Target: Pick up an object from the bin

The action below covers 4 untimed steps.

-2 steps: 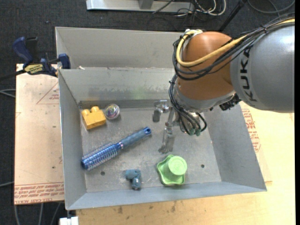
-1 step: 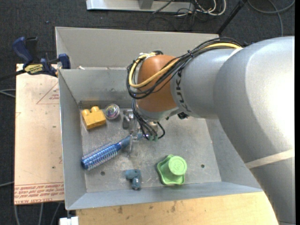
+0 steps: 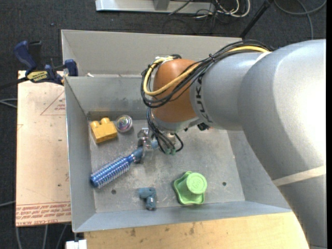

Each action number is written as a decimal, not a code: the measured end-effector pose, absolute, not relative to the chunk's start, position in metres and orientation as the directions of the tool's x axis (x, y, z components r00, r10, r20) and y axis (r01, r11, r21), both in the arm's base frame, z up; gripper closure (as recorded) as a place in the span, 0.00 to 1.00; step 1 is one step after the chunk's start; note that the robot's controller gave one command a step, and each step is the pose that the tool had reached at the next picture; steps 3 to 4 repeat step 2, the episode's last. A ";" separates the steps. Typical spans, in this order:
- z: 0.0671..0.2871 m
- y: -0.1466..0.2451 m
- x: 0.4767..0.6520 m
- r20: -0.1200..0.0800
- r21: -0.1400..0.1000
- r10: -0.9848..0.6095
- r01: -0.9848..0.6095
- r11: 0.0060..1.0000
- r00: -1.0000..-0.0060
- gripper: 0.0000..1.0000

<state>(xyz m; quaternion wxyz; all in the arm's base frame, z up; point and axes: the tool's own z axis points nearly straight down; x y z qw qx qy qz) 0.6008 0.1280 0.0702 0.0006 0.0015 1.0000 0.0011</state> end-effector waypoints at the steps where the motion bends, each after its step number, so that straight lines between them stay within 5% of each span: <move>1: 0.193 0.149 0.600 -0.010 0.004 -0.005 -0.005 1.000 -1.000 1.00; 2: 0.277 0.055 0.630 -0.012 -0.003 -0.033 -0.033 0.999 -0.999 1.00; 4: 0.277 0.055 0.630 -0.012 -0.003 -0.033 -0.033 0.999 -0.999 1.00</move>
Offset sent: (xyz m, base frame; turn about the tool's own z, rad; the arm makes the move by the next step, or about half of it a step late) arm -0.0026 0.0191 0.1188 -0.0035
